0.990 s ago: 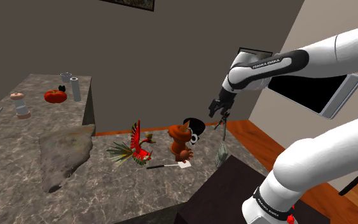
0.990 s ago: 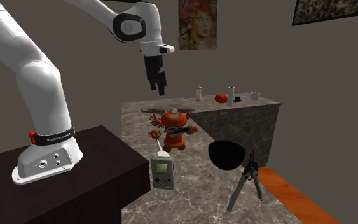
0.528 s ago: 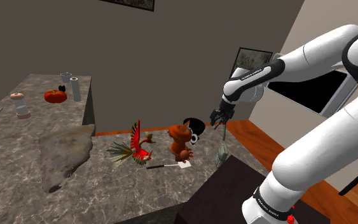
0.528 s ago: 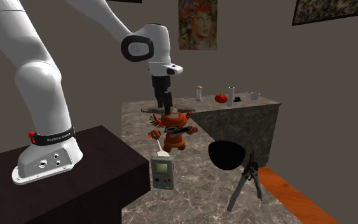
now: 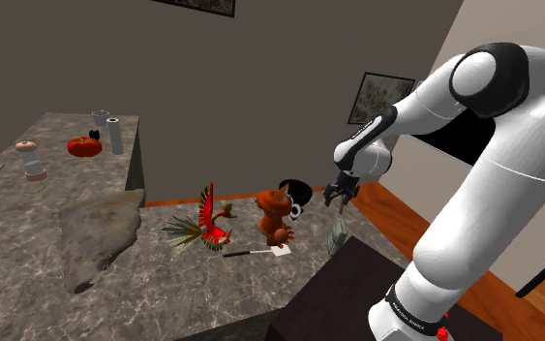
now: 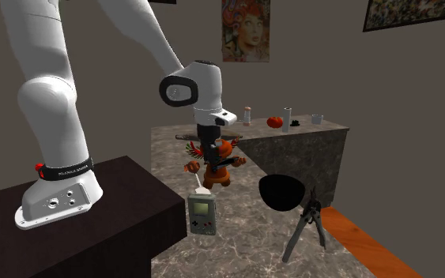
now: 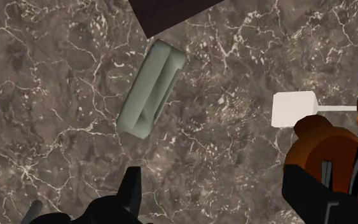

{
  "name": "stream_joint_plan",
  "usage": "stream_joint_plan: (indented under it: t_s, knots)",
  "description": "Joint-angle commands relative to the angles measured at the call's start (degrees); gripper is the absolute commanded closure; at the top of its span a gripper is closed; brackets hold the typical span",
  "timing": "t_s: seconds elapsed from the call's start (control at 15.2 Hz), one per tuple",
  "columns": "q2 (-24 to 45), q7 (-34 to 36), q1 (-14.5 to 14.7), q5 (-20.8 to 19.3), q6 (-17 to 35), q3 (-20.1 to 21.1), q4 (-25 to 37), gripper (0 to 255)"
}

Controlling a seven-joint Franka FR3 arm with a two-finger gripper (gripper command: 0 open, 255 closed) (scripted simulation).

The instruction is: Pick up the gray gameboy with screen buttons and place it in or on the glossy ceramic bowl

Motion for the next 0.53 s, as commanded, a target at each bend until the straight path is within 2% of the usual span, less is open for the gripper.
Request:
stream_joint_plan:
  t_s: [0.0, 0.33, 0.46]
  knots:
    - [4.60, -3.25, -0.89, 4.09, 2.32, -0.26, 1.15, 0]
    - [15.63, -11.05, -6.27, 14.27, 6.63, 2.66, 5.06, 0]
    - [17.20, -12.10, -7.35, 15.66, 7.52, 3.77, 5.57, 0]
